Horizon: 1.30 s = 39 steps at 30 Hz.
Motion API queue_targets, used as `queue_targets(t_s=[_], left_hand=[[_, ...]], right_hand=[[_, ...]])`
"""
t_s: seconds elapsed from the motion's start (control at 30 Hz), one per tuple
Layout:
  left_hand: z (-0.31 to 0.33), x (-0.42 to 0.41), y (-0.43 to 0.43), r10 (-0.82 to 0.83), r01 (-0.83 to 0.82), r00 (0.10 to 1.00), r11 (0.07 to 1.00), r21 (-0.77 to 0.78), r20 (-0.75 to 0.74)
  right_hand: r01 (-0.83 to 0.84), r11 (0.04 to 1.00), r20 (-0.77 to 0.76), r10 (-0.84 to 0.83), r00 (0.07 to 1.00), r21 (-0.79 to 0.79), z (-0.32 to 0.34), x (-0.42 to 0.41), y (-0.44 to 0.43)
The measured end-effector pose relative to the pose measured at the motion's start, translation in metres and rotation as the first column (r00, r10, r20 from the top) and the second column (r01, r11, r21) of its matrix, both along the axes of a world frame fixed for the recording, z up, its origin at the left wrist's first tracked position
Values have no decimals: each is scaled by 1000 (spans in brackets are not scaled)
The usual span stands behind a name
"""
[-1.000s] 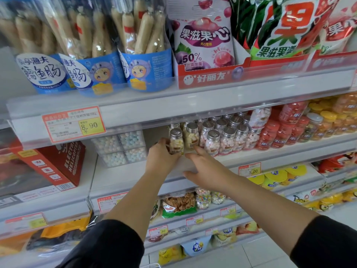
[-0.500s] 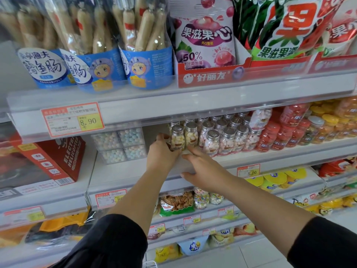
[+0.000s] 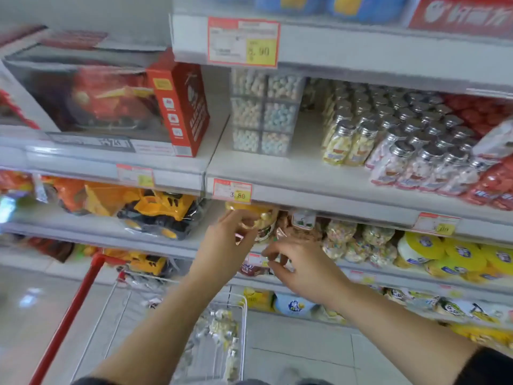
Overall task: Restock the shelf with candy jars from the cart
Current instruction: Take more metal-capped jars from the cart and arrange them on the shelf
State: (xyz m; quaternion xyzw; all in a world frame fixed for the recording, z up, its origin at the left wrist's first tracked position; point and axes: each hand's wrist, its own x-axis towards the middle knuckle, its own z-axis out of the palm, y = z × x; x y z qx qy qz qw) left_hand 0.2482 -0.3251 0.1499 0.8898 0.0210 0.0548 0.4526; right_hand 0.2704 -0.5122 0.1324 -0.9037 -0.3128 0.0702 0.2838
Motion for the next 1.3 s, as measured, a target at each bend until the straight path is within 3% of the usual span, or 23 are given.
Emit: queue_targets(t_s=[0.27,0.53,0.63,0.7,0.8,0.87,0.97,1.03,1.13,1.2,1.3], left_hand=[[-94,-97,101,136,-134,940,991,30,-313],[-209,-150,146,178,-182,814,982,47,-554],[-269,-151,143,121,-139,754,990,24,-645],[-310,-151,135,94,-125,692,992,9,-716],[-377,-146,124,67,-238,567,967,-86,-821],[-417,-136,117,60,-422,459,893,-158,-886],[-462,-119,100,-29,-717,328,643,-269,-944],[-483,-107,88,-69,-818,272,509,-269,-960],[-511,-89,71,-70,-833,257,490,-258,-964],[-523,-78,61,-44,-851,277,453,-266,-960],[-531,-65,50,27,-846,304,468,-257,-952]], right_hand=[[-41,986,-333,-16,943,-164,-98,-60,71],[-135,894,-483,-100,870,-427,-215,-89,118],[-270,804,-494,-33,869,-529,-273,-91,122],[-400,680,-489,68,869,-615,-314,-90,124],[-523,498,-510,176,842,-692,-364,-88,128],[-583,388,-542,220,811,-714,-390,-85,129],[-626,242,-584,226,780,-742,-420,-82,132],[-636,177,-601,215,770,-751,-435,-81,135],[-642,159,-614,191,766,-750,-448,-78,140],[-634,182,-608,183,773,-752,-450,-76,142],[-611,234,-596,138,791,-756,-450,-71,144]])
